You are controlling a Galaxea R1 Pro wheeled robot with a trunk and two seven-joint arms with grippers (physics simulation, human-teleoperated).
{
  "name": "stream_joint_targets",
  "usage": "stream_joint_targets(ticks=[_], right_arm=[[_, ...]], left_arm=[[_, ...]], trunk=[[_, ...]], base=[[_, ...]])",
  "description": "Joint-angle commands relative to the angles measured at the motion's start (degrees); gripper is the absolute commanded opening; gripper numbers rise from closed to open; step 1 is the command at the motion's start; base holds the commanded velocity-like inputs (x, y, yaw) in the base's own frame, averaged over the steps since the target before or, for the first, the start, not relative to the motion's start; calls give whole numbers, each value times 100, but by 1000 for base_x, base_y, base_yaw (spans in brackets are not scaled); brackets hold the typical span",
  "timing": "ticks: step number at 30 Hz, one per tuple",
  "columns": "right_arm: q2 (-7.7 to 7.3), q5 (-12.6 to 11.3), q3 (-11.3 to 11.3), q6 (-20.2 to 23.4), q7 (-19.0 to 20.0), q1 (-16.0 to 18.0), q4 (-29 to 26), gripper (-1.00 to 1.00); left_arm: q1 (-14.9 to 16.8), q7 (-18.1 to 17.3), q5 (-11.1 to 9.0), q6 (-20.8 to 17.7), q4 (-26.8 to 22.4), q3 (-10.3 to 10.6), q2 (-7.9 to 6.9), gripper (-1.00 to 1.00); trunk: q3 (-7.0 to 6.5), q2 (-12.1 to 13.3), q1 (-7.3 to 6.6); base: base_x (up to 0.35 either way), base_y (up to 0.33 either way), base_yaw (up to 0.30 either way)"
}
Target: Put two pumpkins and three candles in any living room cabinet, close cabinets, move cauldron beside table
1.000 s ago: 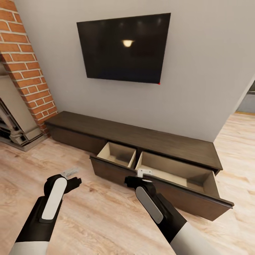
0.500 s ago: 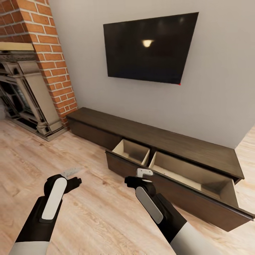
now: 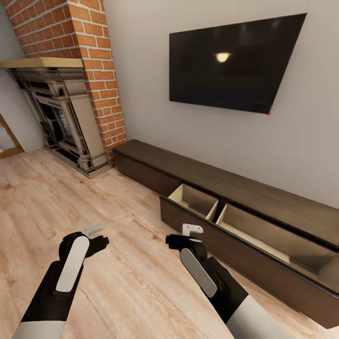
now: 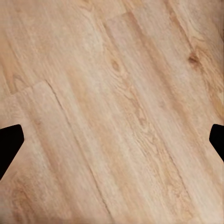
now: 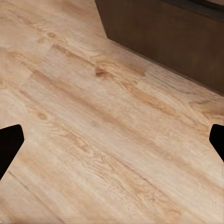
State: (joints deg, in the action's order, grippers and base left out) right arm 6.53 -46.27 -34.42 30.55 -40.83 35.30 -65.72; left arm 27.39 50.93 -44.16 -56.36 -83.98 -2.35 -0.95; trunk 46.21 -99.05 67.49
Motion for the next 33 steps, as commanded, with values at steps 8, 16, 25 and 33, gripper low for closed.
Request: stream_joint_targets(ticks=[8,16,25,33], right_arm=[[-3,-40,-11,12,-47,5,-7,100],[-1,-39,-12,12,-47,5,-7,100],[-2,-32,-13,11,-47,5,-10,100],[2,-31,-17,12,-47,4,-11,100]], left_arm=[[4,56,-64,-16,4,-8,-1,100],[4,47,-66,-16,12,-17,-1,100],[4,39,-74,-16,13,-20,-2,100],[3,31,-75,-16,26,-31,0,100]], trunk=[[5,-3,-1],[5,-3,-1],[5,-3,-1],[-22,-3,-1]], base=[[-1,0,287],[0,0,287],[0,0,287],[0,0,274]])
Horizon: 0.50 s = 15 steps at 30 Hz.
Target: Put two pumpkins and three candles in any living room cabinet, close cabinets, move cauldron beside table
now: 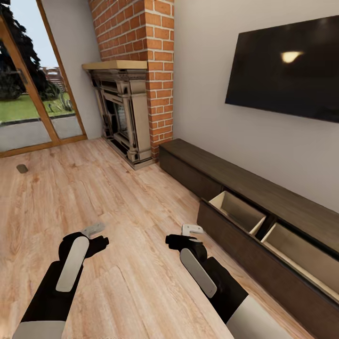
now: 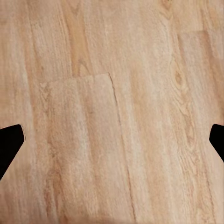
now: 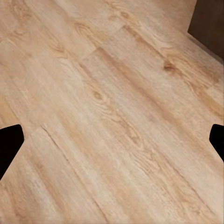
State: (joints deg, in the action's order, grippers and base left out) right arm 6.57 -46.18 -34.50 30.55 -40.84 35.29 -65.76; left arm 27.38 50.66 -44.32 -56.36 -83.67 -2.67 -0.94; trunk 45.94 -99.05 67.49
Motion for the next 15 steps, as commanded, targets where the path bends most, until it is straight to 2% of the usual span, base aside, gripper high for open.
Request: stream_joint_targets(ticks=[1,15], right_arm=[[0,-40,-10,12,-47,5,-7,100],[1,-31,-13,3,-47,5,-7,100]], left_arm=[[4,55,-59,-15,-3,-7,-2,100],[7,41,-60,-15,68,-75,4,100]], trunk=[[0,-3,0],[-92,-3,0]], base=[[0,0,251],[0,0,227]])
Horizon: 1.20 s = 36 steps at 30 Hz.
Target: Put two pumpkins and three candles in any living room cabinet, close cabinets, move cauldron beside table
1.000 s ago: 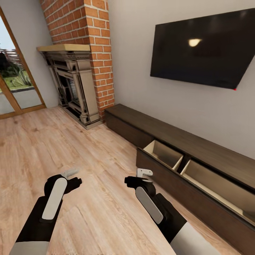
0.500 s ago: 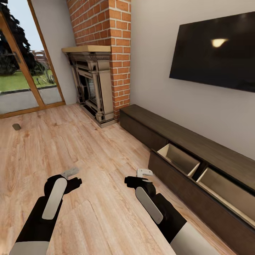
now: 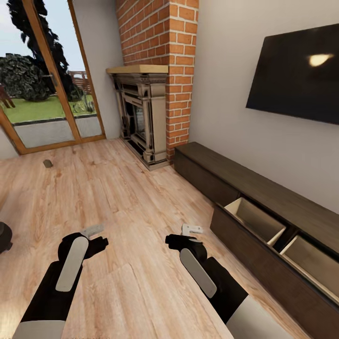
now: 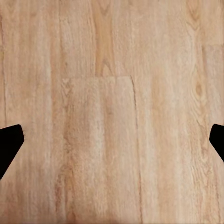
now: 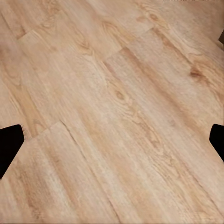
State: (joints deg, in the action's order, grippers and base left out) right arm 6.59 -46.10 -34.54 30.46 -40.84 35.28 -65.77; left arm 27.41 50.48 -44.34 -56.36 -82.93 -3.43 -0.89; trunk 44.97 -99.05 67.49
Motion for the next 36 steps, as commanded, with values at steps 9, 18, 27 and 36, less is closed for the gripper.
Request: stream_joint_targets(ticks=[9,18,27,36], right_arm=[[-3,-36,-9,12,-47,7,-8,100],[-4,-35,-9,12,-47,5,-9,100],[-8,-40,-2,20,-47,5,-14,100],[1,-35,-9,20,-55,5,-8,100]], left_arm=[[4,58,-57,-15,-4,-2,1,100],[2,58,-65,-9,60,-8,2,100],[7,57,-66,-7,175,0,2,100],[8,50,-64,-6,254,0,-3,100]], trunk=[[-69,-3,0],[-145,-3,0],[-213,-3,0],[-221,-3,0]], base=[[0,0,166],[70,0,145],[295,0,118],[326,0,23]])
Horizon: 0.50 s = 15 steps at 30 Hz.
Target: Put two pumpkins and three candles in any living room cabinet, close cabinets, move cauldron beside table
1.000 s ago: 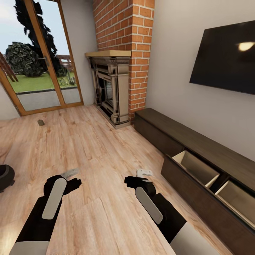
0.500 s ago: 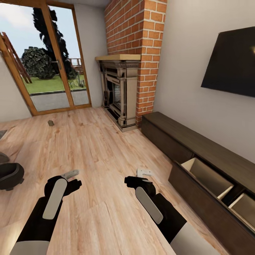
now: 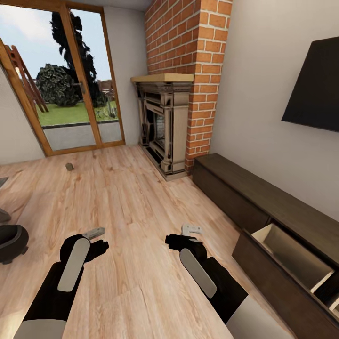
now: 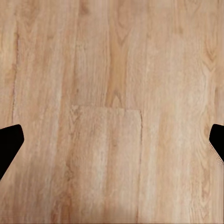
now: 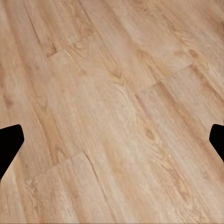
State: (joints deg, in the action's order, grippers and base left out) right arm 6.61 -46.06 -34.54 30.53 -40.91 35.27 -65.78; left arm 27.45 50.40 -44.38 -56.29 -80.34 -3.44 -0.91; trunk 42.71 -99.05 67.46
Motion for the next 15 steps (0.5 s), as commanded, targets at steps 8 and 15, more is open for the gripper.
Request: stream_joint_targets(ticks=[8,15], right_arm=[[-2,-42,-9,14,-49,7,-5,100],[-1,-43,-9,6,-49,8,-5,100]], left_arm=[[5,50,-54,-12,54,1,-4,100],[6,41,-46,-2,229,6,1,100]], trunk=[[-35,-3,3],[-78,-3,3]], base=[[332,0,175],[332,0,210]])
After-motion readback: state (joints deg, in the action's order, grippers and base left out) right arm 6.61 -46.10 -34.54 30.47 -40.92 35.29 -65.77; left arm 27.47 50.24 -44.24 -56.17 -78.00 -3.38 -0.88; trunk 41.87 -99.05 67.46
